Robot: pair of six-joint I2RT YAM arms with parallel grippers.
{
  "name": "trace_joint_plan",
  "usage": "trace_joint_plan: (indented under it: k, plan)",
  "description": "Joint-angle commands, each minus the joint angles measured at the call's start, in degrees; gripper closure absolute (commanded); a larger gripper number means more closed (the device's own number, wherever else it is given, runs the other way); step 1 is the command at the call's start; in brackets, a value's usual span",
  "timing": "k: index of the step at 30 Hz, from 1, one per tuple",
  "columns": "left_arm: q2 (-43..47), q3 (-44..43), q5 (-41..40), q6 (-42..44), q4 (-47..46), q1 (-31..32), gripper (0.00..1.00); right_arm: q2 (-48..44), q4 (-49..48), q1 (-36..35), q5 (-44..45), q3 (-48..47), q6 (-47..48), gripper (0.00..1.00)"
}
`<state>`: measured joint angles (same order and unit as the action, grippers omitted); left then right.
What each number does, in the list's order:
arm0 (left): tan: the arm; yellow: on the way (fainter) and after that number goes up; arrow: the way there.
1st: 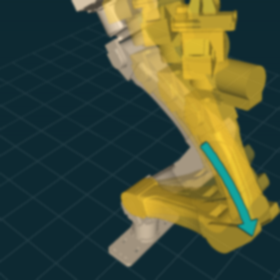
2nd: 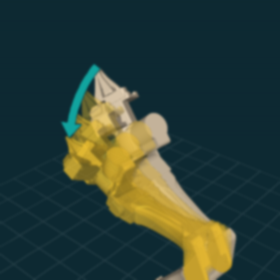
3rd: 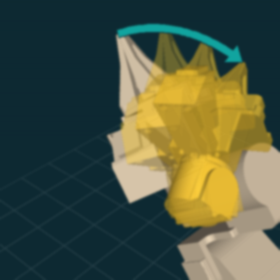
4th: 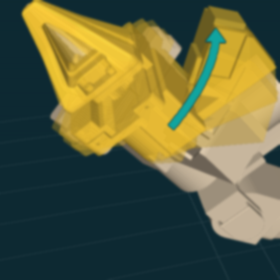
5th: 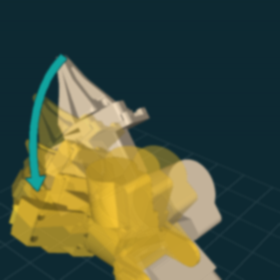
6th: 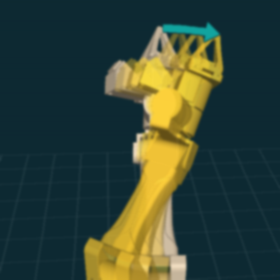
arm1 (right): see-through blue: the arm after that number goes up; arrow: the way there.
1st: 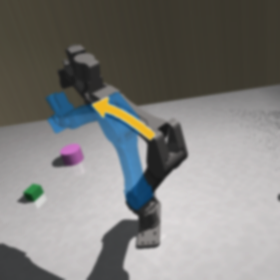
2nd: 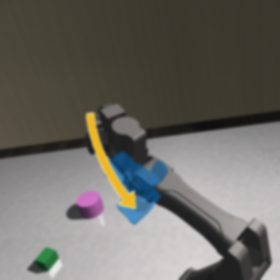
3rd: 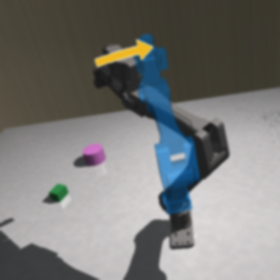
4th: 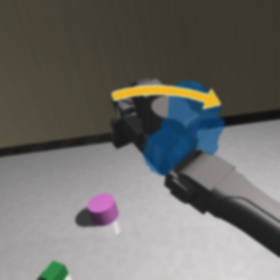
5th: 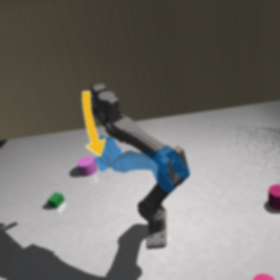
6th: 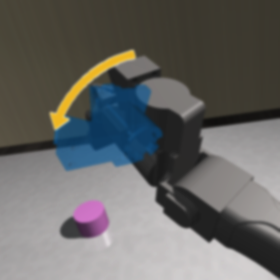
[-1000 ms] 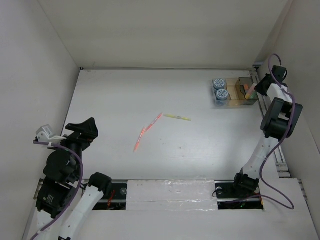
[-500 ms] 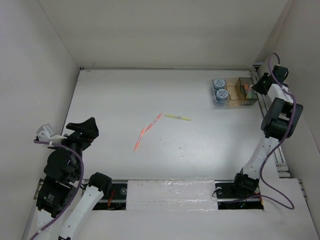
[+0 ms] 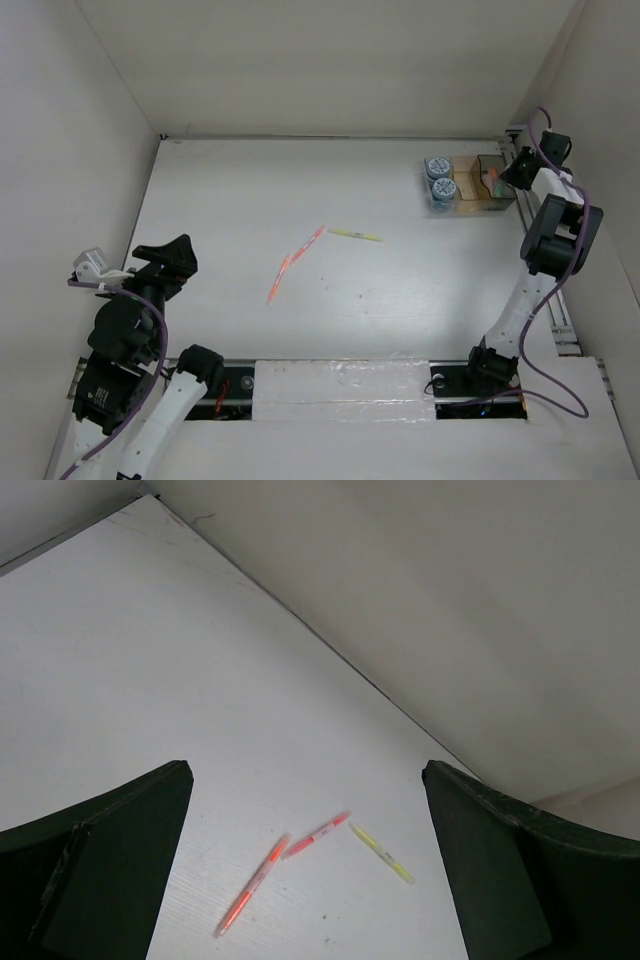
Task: Sort the stationery into containers
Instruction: Place the pen in the storage box.
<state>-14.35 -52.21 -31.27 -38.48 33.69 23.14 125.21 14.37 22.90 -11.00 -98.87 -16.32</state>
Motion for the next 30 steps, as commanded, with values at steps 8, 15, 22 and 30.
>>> trace_joint_plan:
  k: [8, 15, 22, 30]
  plan:
    - [-1.0, -0.4, 0.9, 0.8, -2.1, -0.2, 0.00, 0.1, -2.3, -1.7, 2.4, -1.7, 3.0, 1.00]
    - [-1.0, -0.4, 0.9, 0.8, -2.1, -0.2, 0.00, -0.4, -1.7, -1.7, 3.4, -1.1, 3.0, 0.83]
    - [-1.0, -0.4, 0.9, 0.8, -2.1, -0.2, 0.00, -0.9, -2.2, -2.8, 3.4, -1.1, 3.0, 0.60]
    - [-1.0, -0.4, 0.9, 0.8, -2.1, -0.2, 0.00, -2.9, -3.3, -3.3, 3.4, 0.0, 1.9, 0.49]
